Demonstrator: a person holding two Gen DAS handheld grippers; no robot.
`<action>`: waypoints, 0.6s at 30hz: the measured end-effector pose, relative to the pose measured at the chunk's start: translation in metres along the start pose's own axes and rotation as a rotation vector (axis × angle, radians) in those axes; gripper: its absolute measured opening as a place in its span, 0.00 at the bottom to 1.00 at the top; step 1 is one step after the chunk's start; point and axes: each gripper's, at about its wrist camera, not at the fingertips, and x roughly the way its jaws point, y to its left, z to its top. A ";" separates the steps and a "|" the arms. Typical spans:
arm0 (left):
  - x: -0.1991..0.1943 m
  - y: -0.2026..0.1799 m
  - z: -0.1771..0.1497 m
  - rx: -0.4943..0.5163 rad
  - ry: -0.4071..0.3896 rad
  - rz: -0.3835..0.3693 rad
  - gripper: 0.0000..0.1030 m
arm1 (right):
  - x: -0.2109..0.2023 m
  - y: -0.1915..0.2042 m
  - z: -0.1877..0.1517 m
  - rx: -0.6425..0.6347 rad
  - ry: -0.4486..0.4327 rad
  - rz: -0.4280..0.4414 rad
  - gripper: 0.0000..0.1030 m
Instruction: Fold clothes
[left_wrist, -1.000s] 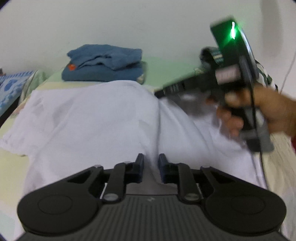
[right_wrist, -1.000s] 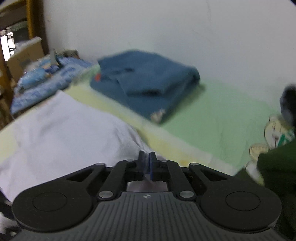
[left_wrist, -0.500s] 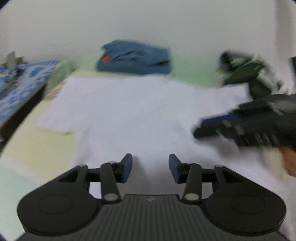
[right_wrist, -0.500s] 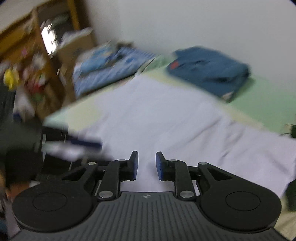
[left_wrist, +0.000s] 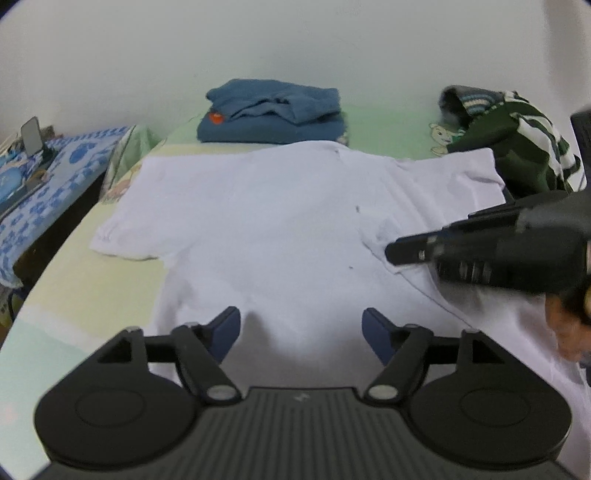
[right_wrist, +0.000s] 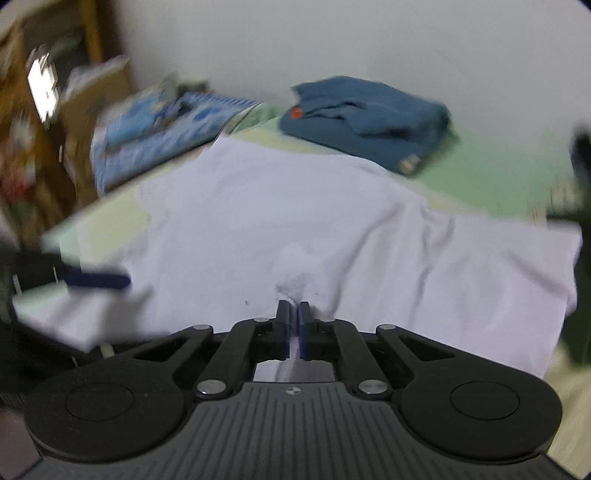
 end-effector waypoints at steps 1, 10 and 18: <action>0.000 -0.002 -0.001 0.003 0.002 -0.002 0.83 | -0.006 -0.005 -0.002 0.066 -0.007 0.015 0.03; 0.001 -0.015 -0.001 0.034 0.016 -0.027 0.85 | 0.005 -0.050 -0.017 0.559 0.025 0.310 0.16; -0.004 -0.013 0.000 0.027 0.007 -0.021 0.90 | -0.017 -0.052 -0.019 0.539 -0.028 0.384 0.22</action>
